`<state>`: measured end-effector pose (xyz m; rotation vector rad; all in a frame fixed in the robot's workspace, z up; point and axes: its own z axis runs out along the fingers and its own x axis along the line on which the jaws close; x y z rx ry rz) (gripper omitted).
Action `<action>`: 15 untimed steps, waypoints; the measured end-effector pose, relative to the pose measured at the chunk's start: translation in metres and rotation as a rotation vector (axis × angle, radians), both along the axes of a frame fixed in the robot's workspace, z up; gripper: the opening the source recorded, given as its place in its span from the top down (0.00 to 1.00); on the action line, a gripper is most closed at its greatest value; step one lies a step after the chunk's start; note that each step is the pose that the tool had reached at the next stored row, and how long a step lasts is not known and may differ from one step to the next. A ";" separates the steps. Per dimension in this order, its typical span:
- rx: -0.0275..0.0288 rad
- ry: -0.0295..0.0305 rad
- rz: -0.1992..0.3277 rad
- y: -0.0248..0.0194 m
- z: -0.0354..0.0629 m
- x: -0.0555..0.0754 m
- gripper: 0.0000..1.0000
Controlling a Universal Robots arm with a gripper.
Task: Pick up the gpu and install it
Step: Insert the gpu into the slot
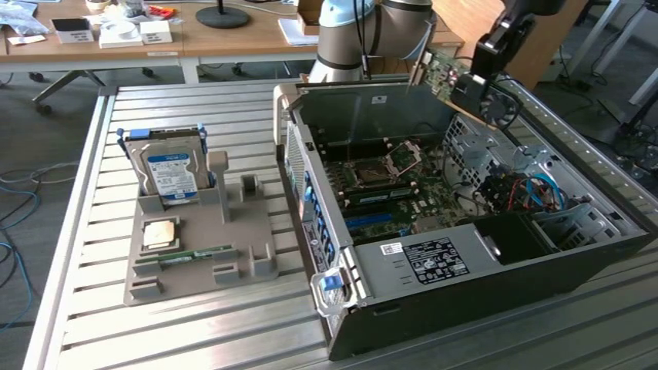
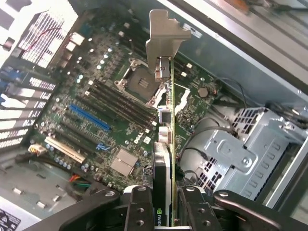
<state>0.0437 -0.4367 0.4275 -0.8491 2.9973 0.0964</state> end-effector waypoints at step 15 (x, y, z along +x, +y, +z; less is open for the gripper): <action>0.0000 0.0000 0.036 0.0000 0.0000 0.000 0.73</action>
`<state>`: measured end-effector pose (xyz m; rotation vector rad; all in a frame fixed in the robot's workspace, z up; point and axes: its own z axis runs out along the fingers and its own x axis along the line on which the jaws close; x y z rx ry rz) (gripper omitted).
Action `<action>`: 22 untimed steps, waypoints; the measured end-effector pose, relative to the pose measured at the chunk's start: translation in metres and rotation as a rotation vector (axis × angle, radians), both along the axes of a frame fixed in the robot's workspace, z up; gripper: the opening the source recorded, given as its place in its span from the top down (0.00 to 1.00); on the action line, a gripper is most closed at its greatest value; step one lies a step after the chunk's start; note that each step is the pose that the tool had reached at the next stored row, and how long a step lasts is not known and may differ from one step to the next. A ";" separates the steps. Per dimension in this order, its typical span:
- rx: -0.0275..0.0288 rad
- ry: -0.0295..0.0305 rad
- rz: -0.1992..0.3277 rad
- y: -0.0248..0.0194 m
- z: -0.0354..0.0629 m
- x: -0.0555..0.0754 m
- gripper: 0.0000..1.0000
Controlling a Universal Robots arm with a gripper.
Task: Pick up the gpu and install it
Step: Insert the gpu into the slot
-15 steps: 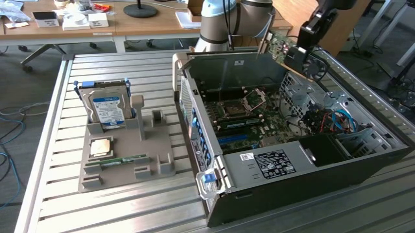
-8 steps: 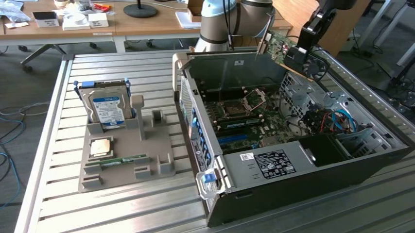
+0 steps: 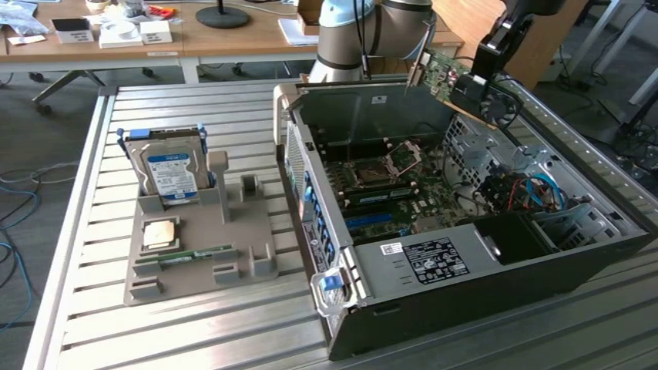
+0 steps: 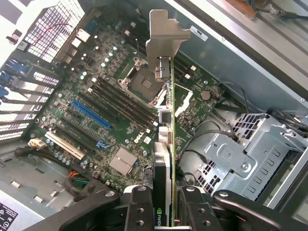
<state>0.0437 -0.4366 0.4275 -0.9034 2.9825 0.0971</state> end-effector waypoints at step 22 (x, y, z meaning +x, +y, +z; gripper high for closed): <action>0.0000 0.0000 0.252 0.0001 -0.0009 0.000 0.73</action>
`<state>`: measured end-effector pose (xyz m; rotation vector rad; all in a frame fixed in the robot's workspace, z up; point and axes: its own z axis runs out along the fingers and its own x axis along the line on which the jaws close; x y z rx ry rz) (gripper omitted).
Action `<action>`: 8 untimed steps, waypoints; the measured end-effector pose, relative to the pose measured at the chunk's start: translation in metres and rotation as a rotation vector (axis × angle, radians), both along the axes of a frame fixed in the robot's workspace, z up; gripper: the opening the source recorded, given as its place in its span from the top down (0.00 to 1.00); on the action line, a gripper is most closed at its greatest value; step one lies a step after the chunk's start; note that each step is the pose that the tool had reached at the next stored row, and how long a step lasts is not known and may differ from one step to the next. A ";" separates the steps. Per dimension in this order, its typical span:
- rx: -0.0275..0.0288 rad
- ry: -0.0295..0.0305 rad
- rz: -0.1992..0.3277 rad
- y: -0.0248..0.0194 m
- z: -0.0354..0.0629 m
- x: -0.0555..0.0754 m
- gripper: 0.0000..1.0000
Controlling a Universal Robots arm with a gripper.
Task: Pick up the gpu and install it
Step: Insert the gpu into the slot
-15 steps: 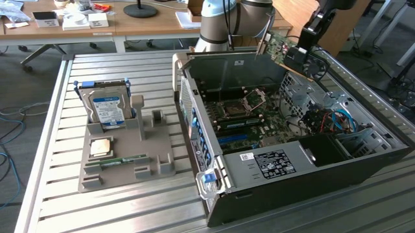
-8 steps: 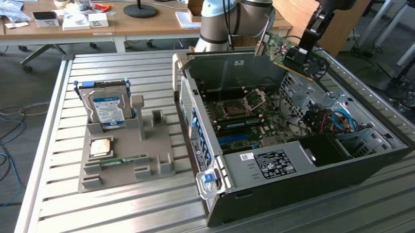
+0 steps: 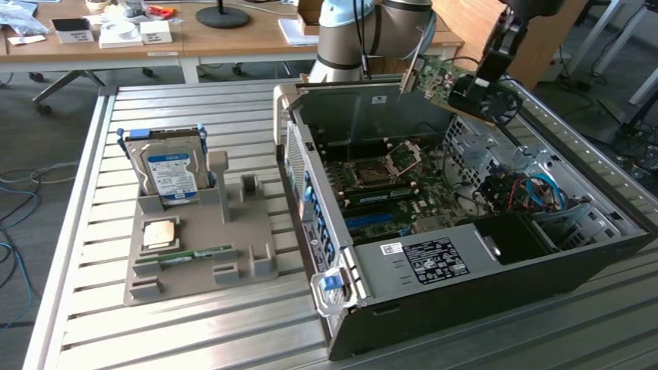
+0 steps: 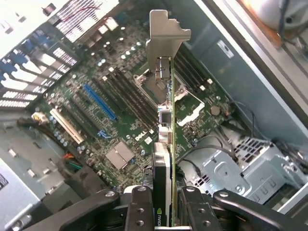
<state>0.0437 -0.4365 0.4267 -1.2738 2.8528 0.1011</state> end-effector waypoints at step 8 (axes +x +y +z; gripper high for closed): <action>0.0001 0.0000 0.142 0.0000 -0.0005 0.000 0.73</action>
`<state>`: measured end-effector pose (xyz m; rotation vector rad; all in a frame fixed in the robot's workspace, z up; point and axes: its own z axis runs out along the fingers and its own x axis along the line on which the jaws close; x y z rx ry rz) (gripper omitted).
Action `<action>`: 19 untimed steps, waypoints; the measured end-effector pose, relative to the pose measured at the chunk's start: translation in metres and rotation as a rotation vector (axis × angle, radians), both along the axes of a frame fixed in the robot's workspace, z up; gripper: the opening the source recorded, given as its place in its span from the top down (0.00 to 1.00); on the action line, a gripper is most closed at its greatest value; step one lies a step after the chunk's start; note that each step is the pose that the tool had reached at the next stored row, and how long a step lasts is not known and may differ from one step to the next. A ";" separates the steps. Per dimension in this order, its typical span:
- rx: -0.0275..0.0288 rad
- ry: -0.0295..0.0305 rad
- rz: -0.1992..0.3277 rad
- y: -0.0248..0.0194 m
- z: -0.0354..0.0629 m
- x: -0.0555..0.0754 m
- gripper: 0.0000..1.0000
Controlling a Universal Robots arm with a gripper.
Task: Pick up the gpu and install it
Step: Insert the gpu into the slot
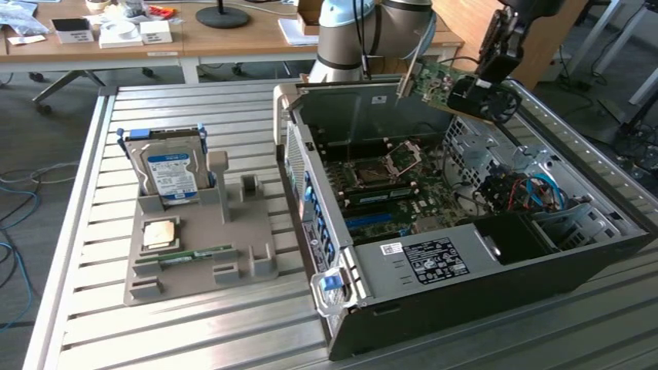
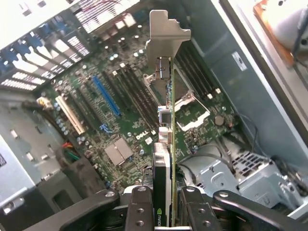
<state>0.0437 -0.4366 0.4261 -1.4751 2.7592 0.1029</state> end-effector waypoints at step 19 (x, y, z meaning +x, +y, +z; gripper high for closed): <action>0.0001 0.0000 0.192 0.0001 -0.0008 0.000 0.73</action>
